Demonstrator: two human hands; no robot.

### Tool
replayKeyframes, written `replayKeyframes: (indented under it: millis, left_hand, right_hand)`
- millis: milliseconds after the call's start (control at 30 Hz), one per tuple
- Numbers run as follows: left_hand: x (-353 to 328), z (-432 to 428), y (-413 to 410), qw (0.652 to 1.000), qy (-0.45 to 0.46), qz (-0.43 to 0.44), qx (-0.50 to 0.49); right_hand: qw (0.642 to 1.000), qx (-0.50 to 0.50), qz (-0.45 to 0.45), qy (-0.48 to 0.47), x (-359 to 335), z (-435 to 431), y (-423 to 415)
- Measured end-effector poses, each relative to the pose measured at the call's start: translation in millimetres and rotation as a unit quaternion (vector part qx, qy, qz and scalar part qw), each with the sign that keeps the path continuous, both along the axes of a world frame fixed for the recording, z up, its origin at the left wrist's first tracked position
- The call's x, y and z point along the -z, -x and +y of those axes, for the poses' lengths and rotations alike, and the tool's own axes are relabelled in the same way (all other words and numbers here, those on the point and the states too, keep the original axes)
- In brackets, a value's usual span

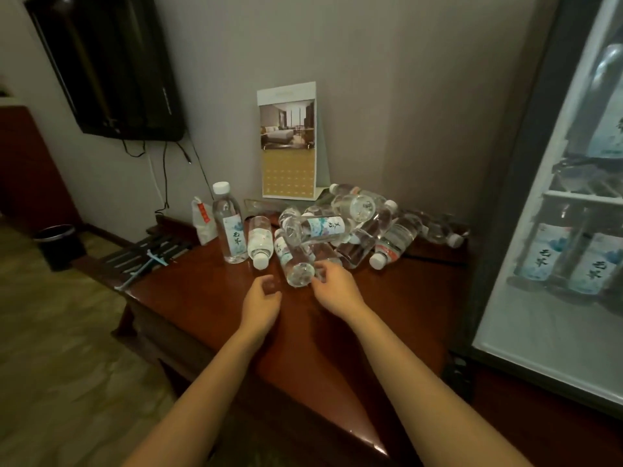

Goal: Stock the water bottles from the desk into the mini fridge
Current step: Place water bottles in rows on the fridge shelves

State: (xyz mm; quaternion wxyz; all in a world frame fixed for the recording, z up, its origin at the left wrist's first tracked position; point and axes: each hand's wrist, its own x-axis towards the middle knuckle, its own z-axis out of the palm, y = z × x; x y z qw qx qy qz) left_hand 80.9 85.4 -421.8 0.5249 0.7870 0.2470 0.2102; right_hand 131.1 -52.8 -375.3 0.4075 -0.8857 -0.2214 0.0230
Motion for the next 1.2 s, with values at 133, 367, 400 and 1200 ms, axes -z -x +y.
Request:
replayKeyframes:
  millis: [133,367,400,1200]
  left_hand:
    - [1.9,9.8,-5.6,0.993,0.116,-0.019,0.006]
    - [6.6,13.3,-7.7,0.992,0.126,-0.015,0.014]
    - [7.1,13.8,-8.2,0.992,0.128,-0.017,0.01]
    - [-14.5,-32.3,18.9,0.979,0.172,-0.019,0.105]
  right_hand:
    - [0.995,-0.016,-0.038,0.09,4.3,34.4,-14.1]
    - [0.968,0.09,-0.122,0.202,7.1,77.5,-15.6]
    - [0.966,0.098,-0.128,0.202,7.1,79.4,-14.9]
    - [0.983,0.084,0.021,0.163,2.1,-21.8,45.3]
